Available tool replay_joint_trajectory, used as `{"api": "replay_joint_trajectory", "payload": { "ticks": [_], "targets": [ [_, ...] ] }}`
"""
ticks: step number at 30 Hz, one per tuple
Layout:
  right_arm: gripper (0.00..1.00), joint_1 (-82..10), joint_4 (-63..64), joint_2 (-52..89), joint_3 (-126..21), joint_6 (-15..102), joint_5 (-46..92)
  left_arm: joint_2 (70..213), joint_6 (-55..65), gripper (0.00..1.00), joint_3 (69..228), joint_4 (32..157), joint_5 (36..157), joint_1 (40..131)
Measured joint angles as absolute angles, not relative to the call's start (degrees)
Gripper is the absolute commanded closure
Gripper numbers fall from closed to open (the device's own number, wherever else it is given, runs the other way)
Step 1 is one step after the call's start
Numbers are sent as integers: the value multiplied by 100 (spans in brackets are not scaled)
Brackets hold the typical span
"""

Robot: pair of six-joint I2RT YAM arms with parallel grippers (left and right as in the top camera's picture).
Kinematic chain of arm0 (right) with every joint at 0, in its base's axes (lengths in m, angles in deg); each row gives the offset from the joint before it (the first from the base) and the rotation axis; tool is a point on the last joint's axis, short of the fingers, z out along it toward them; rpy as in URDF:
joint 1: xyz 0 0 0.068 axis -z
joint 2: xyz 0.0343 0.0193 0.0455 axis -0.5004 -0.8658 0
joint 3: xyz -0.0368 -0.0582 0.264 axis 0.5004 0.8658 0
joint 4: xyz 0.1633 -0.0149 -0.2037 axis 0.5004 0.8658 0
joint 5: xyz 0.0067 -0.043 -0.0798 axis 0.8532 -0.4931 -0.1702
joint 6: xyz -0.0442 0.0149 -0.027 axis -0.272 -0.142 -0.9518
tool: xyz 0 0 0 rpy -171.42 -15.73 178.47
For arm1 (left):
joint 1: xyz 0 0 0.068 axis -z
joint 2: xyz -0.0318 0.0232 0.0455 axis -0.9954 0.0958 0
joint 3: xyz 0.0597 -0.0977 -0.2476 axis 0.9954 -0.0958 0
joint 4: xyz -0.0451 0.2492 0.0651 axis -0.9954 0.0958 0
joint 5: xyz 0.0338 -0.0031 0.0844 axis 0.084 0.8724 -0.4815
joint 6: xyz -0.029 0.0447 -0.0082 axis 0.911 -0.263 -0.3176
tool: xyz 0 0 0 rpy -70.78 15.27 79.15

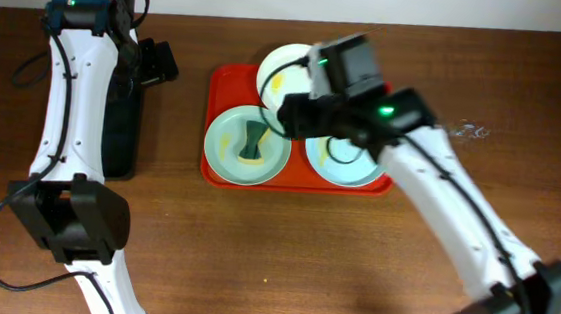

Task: Clean dirty plates on tray and stack at the side
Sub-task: 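Grasp the pale green plate rim with the right gripper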

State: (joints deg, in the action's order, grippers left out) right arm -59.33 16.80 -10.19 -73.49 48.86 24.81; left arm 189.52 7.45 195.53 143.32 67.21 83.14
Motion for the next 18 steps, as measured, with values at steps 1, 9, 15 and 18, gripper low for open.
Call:
{"api": "replay_joint_trajectory", "payload": {
  "ticks": [1,9,15,18],
  "targets": [
    [42,-6121,1625,-1430,-7374,4989,2042,18950,747,1,19553,14334,6721,8314],
    [60,-6005,1173,-3148,-7363,5257,1745,18952,745,1,19553,14441,6769,8314],
    [59,-5959,749,-3555,-7363,5170,1765,18950,723,1,19553,14579,7202,8314],
    [80,-5904,609,-3638,-7363,5054,1789,18961,428,3,19553,14579,7261,8388]
  ]
}}
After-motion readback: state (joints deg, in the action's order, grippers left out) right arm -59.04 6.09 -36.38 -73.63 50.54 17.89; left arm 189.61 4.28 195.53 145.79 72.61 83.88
